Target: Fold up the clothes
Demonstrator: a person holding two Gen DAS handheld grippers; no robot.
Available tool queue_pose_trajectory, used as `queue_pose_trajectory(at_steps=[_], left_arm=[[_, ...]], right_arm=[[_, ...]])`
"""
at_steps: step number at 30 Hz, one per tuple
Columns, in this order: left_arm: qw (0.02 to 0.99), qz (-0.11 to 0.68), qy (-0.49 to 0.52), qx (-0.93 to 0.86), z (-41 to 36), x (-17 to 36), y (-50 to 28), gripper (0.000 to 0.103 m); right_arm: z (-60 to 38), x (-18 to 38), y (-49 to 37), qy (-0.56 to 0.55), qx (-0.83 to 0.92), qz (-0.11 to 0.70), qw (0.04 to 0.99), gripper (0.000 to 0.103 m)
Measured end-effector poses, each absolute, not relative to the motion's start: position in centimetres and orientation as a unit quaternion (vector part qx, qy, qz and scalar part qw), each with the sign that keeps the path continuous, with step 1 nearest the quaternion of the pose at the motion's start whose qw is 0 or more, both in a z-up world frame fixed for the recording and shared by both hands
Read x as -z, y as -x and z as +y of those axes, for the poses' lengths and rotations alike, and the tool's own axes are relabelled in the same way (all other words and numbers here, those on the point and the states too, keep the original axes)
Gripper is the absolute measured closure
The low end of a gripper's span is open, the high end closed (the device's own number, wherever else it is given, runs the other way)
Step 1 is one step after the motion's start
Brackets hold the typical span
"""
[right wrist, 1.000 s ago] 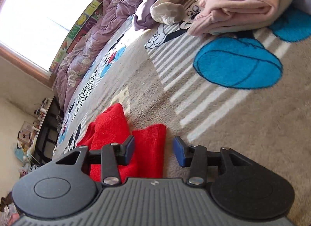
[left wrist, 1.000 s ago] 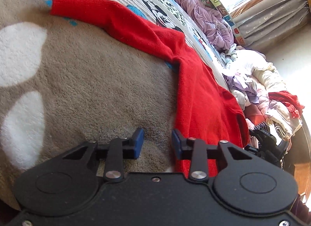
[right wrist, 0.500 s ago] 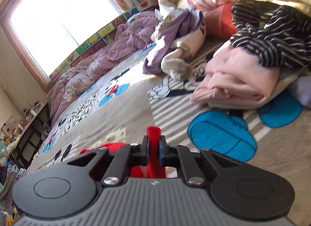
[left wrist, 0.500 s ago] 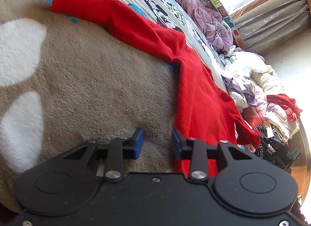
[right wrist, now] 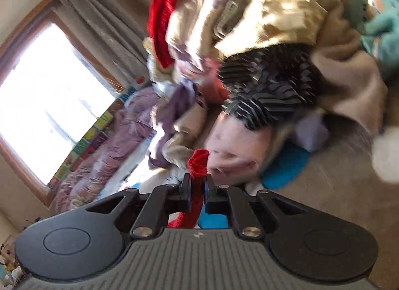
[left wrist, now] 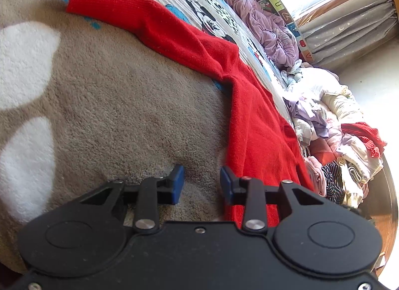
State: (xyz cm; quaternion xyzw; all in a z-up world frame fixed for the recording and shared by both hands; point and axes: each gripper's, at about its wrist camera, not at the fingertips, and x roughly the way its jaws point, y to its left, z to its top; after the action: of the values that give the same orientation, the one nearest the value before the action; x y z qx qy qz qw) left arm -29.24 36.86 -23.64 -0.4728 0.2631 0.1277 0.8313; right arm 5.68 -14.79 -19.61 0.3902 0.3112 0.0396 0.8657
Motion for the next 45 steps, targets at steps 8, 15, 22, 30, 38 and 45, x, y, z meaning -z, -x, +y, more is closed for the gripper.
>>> queue_pose_trajectory(at_steps=[8,15,22,30,38,45], left_arm=[[0.833,0.263,0.471,-0.125,37.0,23.6,29.2,0.068],[0.833,0.264,0.468,-0.129,36.9,23.6,28.9,0.068],[0.832,0.264,0.471,-0.128,37.0,23.5,28.9,0.068],[0.818,0.248,0.507,-0.114,36.8,22.9,29.8,0.058],[0.818,0.269,0.502,-0.085,34.5,23.1,28.4,0.06],[0.837,0.275,0.463,-0.1,33.1,20.7,28.5,0.1]], right_arm=[[-16.2,21.4,-5.5,-0.371,-0.048,0.337,0.864,0.047],[-13.0,20.9,-8.1,-0.237,-0.12,0.376,0.888,0.094],[-13.2,19.3,-7.1,-0.191,-0.058,0.364,0.91,0.067],[-11.2,16.7,0.4,-0.269,-0.198,0.375,0.865,0.049],[-2.4,21.2,6.3,-0.214,-0.331,0.518,0.759,0.051],[-4.7,20.8,7.6,-0.316,-0.347,0.479,0.742,0.094]])
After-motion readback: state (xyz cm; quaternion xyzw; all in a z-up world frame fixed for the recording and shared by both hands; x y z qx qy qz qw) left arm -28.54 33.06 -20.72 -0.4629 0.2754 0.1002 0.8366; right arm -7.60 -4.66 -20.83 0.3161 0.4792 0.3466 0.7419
